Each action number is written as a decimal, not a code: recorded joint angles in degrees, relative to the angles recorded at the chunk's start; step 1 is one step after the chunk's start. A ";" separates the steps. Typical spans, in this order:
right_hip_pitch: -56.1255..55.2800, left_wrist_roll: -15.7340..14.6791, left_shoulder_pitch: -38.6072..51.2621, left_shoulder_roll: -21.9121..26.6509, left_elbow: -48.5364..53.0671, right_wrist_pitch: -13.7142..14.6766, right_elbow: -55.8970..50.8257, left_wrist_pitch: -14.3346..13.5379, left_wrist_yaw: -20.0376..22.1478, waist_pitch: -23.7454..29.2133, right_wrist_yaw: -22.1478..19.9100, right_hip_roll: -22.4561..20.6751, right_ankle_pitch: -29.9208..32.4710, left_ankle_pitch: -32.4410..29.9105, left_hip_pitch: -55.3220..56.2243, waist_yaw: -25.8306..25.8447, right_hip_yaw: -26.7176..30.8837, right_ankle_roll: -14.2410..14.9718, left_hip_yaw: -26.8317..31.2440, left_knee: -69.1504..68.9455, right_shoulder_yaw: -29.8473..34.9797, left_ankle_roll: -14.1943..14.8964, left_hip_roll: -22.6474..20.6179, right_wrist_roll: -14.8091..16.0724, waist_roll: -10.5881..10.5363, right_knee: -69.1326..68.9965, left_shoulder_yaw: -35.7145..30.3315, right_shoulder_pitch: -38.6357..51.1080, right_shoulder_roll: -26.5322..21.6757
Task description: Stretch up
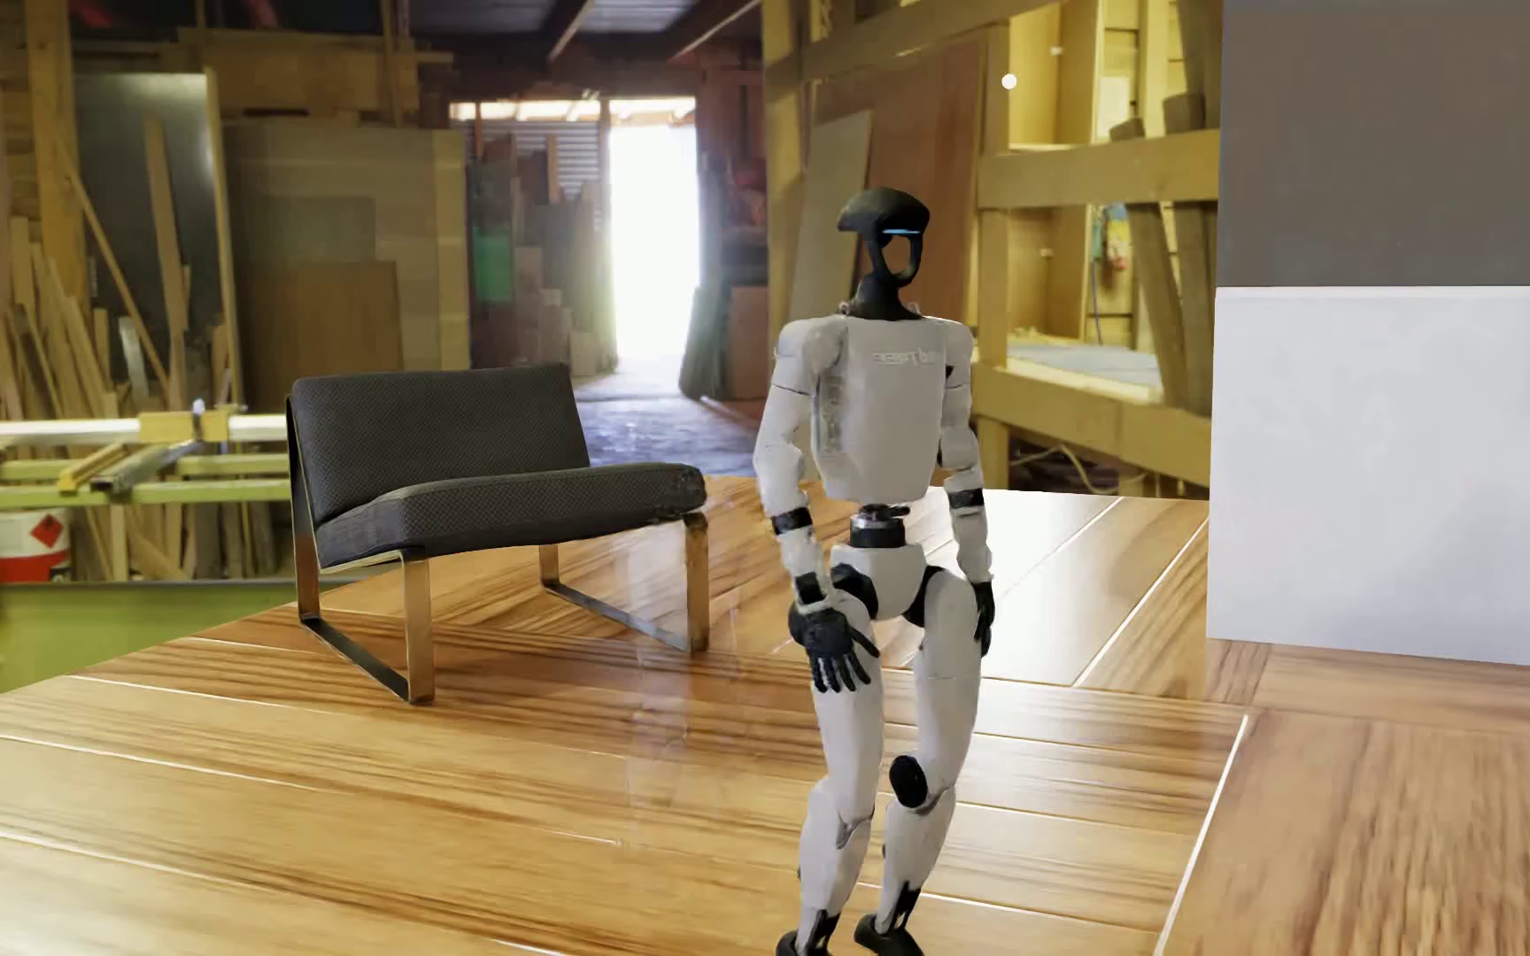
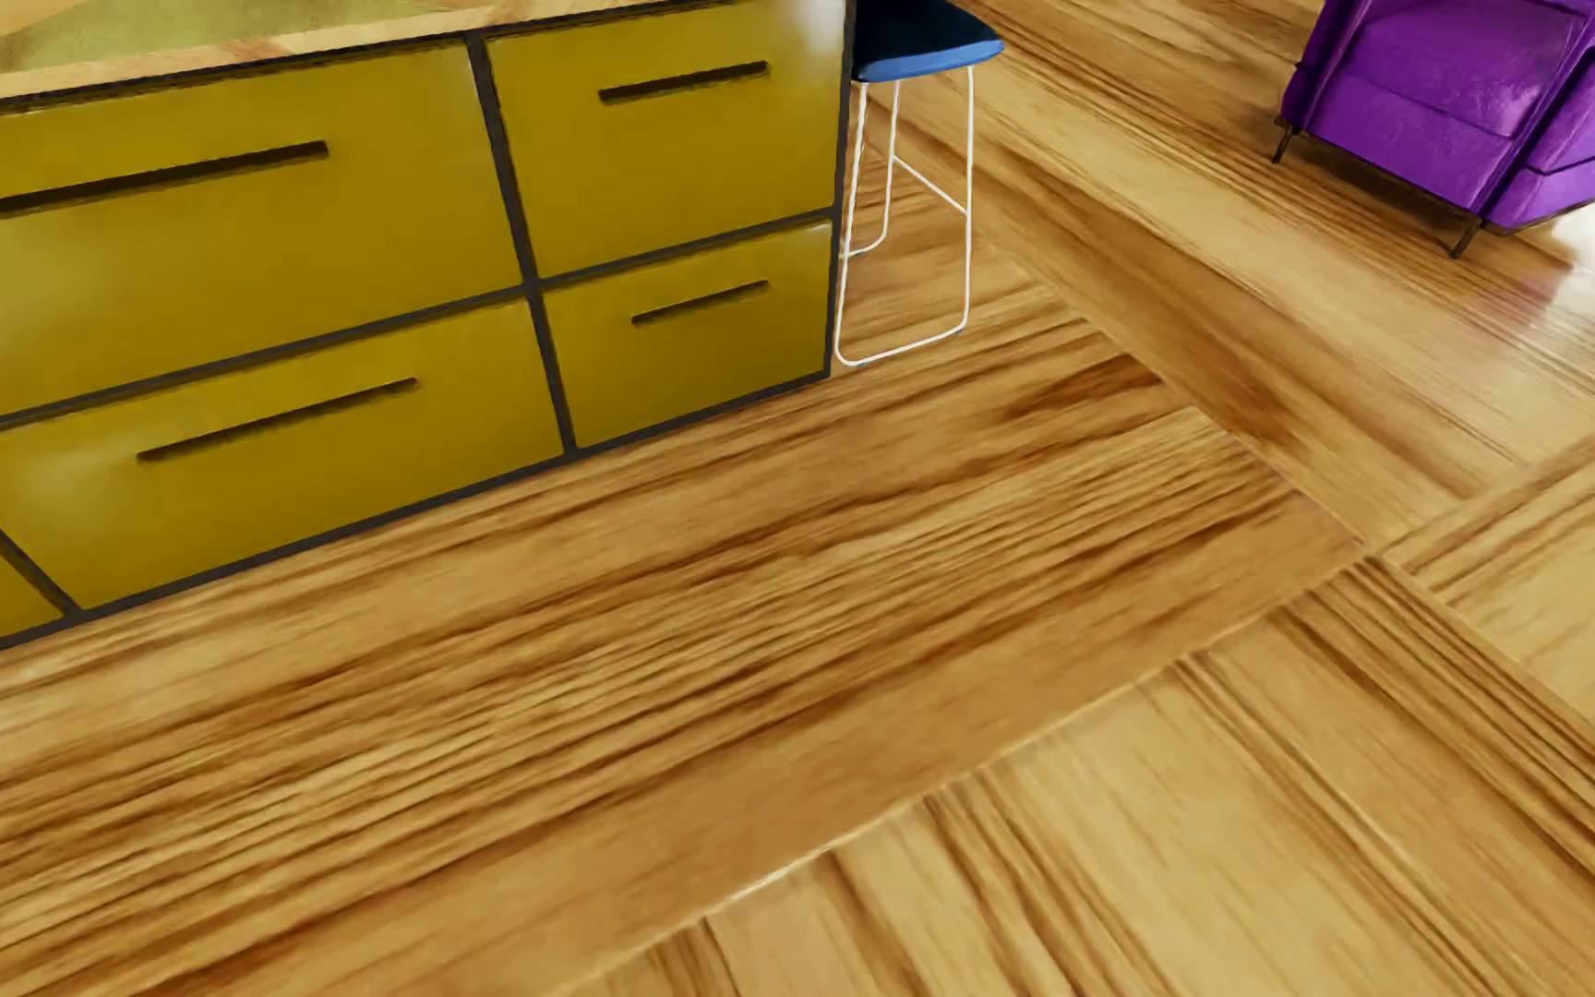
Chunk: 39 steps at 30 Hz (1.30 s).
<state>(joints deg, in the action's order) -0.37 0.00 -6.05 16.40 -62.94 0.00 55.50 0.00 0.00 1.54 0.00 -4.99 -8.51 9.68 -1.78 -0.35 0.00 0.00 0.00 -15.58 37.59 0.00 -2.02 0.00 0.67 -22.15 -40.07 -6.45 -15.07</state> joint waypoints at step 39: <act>0.47 0.00 -0.82 10.69 1.92 0.00 -81.92 0.00 0.00 -0.84 0.00 -0.48 3.21 -8.02 -1.52 1.68 0.00 0.00 0.00 1.69 -32.68 0.00 0.87 0.00 9.36 -3.18 -2.20 95.19 -50.59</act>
<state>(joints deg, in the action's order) 0.09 0.00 -6.87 27.09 -61.02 0.00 -26.41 0.00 0.00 0.70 0.00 -5.46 -5.29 1.67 -3.30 1.34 0.00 0.00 0.00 -13.89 4.92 0.00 -1.15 0.00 10.02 -25.33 -42.26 88.73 -65.66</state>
